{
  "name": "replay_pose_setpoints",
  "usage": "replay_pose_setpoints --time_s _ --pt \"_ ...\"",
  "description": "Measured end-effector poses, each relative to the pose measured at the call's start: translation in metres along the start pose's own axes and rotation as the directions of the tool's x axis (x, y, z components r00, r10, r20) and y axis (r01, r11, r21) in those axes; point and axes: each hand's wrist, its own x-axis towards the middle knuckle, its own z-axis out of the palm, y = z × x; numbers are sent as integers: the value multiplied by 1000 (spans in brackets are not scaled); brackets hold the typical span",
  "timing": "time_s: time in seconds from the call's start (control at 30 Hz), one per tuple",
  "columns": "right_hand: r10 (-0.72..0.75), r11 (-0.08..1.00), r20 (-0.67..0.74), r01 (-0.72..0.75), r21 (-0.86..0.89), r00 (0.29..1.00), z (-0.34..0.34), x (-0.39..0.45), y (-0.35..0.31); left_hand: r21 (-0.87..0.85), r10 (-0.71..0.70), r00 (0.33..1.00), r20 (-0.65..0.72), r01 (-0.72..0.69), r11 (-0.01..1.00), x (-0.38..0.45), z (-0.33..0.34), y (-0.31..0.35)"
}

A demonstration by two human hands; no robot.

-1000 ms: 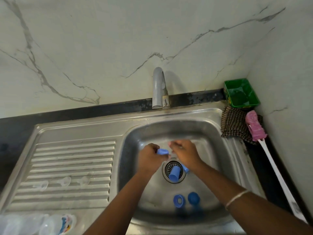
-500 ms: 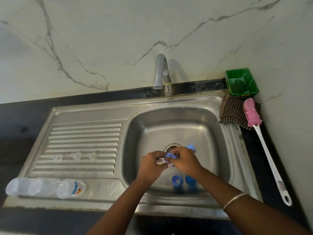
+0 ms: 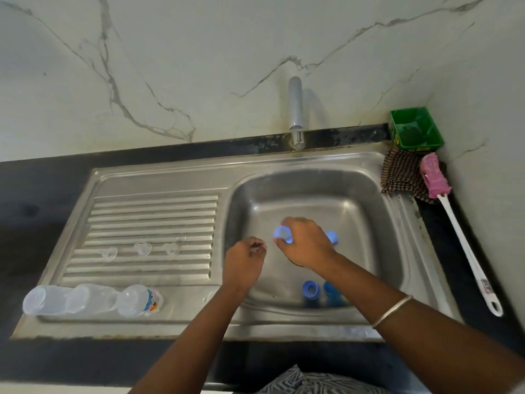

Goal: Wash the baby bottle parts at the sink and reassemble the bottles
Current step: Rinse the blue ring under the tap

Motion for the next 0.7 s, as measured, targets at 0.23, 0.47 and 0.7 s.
replay_pose_setpoints --time_s 0.23,0.47,0.7 --pt "127 980 -167 -149 -129 978 21 3 -20 11 79 996 37 -80 997 8 -19 -20" --pt "66 998 -66 -65 11 996 28 27 -60 -77 111 993 -49 -115 990 18 -45 -42" --pt "-112 988 42 107 113 993 46 80 -137 -322 -28 980 -197 -38 946 22 -66 -72"
